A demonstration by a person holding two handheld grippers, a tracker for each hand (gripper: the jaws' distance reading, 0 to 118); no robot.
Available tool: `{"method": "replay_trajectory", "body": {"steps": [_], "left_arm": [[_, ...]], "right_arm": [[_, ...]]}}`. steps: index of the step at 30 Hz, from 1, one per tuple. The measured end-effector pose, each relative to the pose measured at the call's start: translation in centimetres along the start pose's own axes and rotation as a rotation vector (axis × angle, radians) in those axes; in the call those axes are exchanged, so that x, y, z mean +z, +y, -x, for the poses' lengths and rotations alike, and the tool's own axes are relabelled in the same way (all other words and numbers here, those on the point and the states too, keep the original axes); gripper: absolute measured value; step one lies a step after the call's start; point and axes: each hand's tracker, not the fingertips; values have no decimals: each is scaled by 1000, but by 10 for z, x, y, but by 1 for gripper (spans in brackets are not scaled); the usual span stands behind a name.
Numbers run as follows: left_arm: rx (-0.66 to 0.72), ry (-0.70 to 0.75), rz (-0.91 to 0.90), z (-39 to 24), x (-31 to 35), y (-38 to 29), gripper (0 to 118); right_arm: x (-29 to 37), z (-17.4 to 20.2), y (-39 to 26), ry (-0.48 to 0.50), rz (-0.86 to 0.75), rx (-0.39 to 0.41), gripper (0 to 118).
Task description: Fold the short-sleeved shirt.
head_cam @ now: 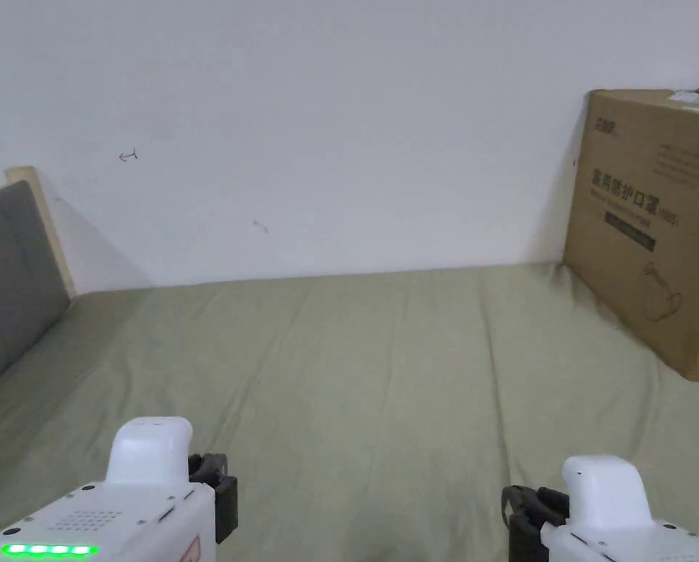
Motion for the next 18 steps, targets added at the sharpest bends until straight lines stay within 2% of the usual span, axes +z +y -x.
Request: {"method": "replay_trajectory", "body": {"steps": [5,6,7,8,9,10,11,13,16,18], "left_arm": [[9,50,-123,-17,25,11,0],[-15,60,-158,-21,29,12,11],[-54,78,-177,-26,33,13,24],[-106,86,-173,-31,36,15,46],[-136,91,-179,-34,39,16,84],[-142,90,-205,-37,42,16,106],[-141,81,-221,-39,45,17,117],[-117,71,-249,-42,55,20,118],[-105,47,-281,-44,60,24,118],[-89,48,-285,-45,61,26,118]], "right_arm": [[26,22,24,-53,-127,74,3],[29,25,28,-60,-141,79,6],[32,27,32,-62,-163,85,17],[33,28,35,-56,-173,86,39],[33,27,38,-38,-171,88,73],[33,27,41,-14,-174,89,92],[33,28,42,-11,-178,82,102],[36,31,44,-30,-197,86,105],[38,38,51,-129,-240,126,107],[38,37,52,-159,-272,126,108]]}}
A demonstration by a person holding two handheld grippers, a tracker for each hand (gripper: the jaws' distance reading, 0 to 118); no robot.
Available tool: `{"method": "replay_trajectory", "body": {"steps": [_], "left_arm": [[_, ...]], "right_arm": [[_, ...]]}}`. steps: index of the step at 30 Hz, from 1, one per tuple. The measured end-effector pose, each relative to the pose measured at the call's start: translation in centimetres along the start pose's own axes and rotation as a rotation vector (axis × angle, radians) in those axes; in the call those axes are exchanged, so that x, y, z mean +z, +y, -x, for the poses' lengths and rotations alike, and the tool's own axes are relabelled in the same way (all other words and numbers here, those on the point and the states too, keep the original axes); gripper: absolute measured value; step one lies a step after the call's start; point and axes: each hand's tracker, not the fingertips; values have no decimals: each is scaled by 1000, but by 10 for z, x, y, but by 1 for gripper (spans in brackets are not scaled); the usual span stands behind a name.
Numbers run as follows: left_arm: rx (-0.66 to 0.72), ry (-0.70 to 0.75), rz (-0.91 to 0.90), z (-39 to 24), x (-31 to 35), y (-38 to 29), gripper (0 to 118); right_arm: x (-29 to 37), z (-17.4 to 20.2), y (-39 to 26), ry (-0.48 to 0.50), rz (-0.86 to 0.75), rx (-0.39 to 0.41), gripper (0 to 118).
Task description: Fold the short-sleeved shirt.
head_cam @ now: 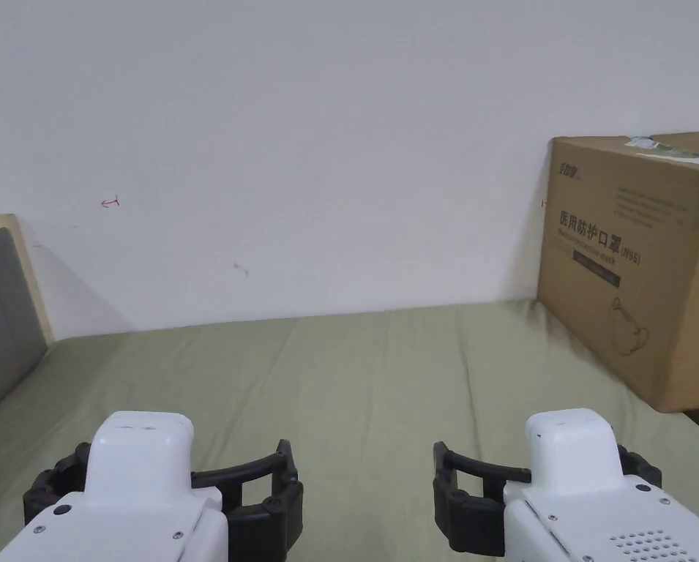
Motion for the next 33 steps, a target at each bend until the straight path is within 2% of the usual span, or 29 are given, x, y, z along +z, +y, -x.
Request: {"method": "replay_trajectory", "body": {"steps": [6,10,16,24,33], "left_arm": [[31,14,26,0,-3,-2,118],[118,-61,36,4,2,3,118],[31,80,15,-4,-2,6,118],[68,46,75,0,-10,10,118],[52,44,86,-3,-17,6,118]], "right_arm": [[1,-6,7,-7,-39,-30,109],[-1,-7,6,-9,-26,-1,109],[-1,-3,4,-14,-16,3,109],[-6,-5,3,29,24,-21,109],[-6,-1,1,10,24,21,109]]}}
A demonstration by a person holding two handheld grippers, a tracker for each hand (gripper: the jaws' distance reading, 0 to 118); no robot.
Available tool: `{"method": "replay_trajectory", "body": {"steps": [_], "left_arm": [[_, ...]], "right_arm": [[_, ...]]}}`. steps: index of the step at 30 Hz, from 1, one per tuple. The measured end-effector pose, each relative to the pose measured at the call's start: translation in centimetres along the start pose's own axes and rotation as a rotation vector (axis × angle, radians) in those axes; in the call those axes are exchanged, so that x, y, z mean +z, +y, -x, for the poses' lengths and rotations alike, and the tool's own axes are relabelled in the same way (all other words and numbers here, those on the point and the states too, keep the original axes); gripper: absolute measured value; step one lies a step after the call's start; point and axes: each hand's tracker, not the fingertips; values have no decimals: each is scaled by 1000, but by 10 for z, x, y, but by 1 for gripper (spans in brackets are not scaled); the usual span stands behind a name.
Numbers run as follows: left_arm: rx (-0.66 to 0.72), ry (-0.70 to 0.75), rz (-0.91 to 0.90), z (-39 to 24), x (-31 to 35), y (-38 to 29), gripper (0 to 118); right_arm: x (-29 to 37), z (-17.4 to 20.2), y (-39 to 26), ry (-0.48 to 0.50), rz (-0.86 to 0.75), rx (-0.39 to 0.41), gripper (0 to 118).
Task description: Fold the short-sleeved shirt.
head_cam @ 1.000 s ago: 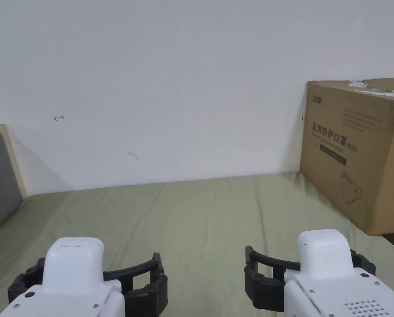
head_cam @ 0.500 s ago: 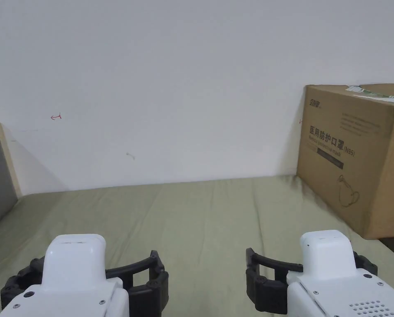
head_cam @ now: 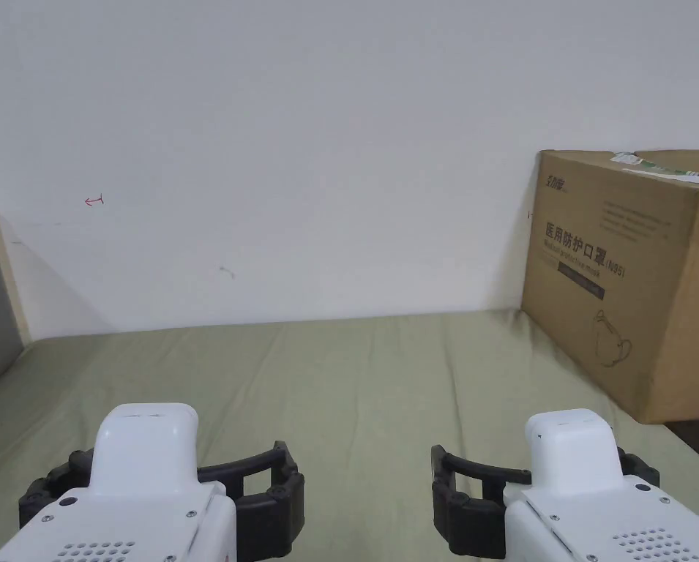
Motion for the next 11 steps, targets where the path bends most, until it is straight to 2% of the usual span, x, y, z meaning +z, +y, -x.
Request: {"method": "replay_trajectory", "body": {"steps": [11], "left_arm": [[13,16,-14,3,3,5,118]], "right_arm": [[2,-5,2,0,5,-36,109]]}}
